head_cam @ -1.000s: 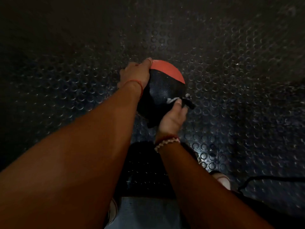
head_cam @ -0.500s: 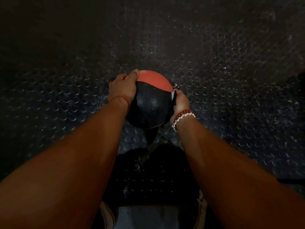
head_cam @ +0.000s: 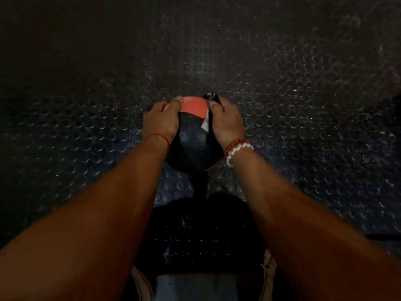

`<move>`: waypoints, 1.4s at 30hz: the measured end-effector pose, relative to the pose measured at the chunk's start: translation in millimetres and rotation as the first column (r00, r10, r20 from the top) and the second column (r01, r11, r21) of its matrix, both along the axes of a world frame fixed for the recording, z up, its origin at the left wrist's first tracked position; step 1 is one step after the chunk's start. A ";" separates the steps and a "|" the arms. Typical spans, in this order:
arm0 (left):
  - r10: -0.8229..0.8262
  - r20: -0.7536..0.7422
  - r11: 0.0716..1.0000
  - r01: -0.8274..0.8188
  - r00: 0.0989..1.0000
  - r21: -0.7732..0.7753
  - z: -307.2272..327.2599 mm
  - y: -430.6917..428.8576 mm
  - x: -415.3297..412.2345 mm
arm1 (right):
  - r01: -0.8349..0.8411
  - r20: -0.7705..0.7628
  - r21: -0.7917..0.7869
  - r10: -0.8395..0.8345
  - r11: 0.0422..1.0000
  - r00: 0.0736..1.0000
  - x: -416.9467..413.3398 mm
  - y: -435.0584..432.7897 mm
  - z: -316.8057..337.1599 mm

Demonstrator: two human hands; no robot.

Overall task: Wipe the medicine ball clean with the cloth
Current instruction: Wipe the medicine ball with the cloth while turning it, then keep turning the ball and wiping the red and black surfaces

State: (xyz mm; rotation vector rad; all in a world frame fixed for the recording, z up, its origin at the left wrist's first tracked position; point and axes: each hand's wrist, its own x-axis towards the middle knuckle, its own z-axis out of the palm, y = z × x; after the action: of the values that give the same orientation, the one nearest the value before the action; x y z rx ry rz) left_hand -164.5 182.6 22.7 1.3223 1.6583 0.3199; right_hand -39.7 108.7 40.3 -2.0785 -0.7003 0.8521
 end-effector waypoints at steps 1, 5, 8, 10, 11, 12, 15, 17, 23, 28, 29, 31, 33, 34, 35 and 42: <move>0.017 0.016 1.000 -0.017 1.000 0.009 0.7 -4.0 -0.6 | -0.022 -0.077 -0.020 0.020 1.000 0.997 10.7 6.5 -3.5; 0.025 -0.005 0.998 -0.025 1.000 0.061 5.6 -22.9 -2.6 | 0.226 -0.561 -0.202 -0.301 0.953 0.771 27.7 -4.1 -29.4; 0.008 -0.019 0.996 -0.006 1.000 0.085 8.6 -30.5 -0.3 | 0.404 -0.681 -0.277 -0.475 0.872 0.557 12.9 -31.3 -41.8; 0.010 -0.030 0.997 -0.008 0.999 0.076 11.0 -31.1 3.1 | 0.533 -0.747 -0.304 -0.545 0.790 0.381 -6.4 -48.7 -40.6; 0.013 -0.033 0.997 -0.011 0.999 0.071 11.6 -31.0 4.0 | 0.582 -0.758 -0.314 -0.567 0.750 0.322 -17.4 -54.8 -40.5; 0.012 -0.031 0.997 -0.010 0.999 0.073 12.0 -31.1 3.8 | 0.633 -0.762 -0.297 -0.577 0.715 0.295 -28.8 -58.5 -37.0; -0.006 -0.029 0.994 0.009 1.000 0.107 10.8 -36.2 -1.7 | 0.699 -0.541 -0.168 -0.657 0.695 0.525 -50.2 -62.6 -27.4; -0.011 -0.010 0.992 0.012 1.000 0.127 8.2 -40.8 -6.3 | 0.595 -0.284 -0.060 -0.585 0.802 0.760 -50.8 -60.2 -12.9; -0.031 0.025 0.978 0.025 0.999 0.209 6.2 -55.5 -12.3 | 0.098 0.009 -0.039 -0.098 0.994 0.995 -15.6 -31.7 7.6; -0.028 0.038 0.978 0.020 0.999 0.207 9.7 -66.3 -12.1 | 0.017 -0.254 -0.229 -0.077 0.973 0.964 18.3 -9.8 4.2; -0.025 0.036 0.977 0.017 0.999 0.212 10.2 -68.9 -12.1 | 0.075 -0.308 -0.261 -0.157 0.962 0.938 20.1 -10.5 1.7; -0.009 0.026 0.977 0.003 1.000 0.214 11.6 -71.1 -12.5 | 0.129 -0.285 -0.257 -0.202 0.958 0.937 14.2 -15.8 2.3; 0.016 0.028 0.976 -0.022 0.999 0.219 11.8 -70.1 -13.8 | 0.128 -0.159 -0.196 -0.160 0.972 0.974 -2.1 -21.7 9.1; 0.023 0.038 0.973 -0.031 0.999 0.228 11.7 -69.6 -14.7 | 0.110 -0.091 -0.168 -0.127 0.980 0.988 -11.3 -25.5 14.8; 0.024 0.052 0.970 -0.036 0.998 0.240 11.5 -69.9 -15.5 | 0.090 -0.036 -0.153 -0.097 0.984 0.995 -18.8 -28.9 21.9; 0.025 0.088 0.965 -0.047 0.996 0.259 14.0 -79.5 -13.2 | -0.028 0.018 -0.109 0.030 0.994 0.999 -42.3 -12.3 54.6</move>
State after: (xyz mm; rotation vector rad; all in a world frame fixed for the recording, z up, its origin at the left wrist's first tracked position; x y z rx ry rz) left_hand -177.8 103.1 36.7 1.4511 1.6106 0.6250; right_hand -82.0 96.3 94.9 -2.1804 -0.7105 0.9047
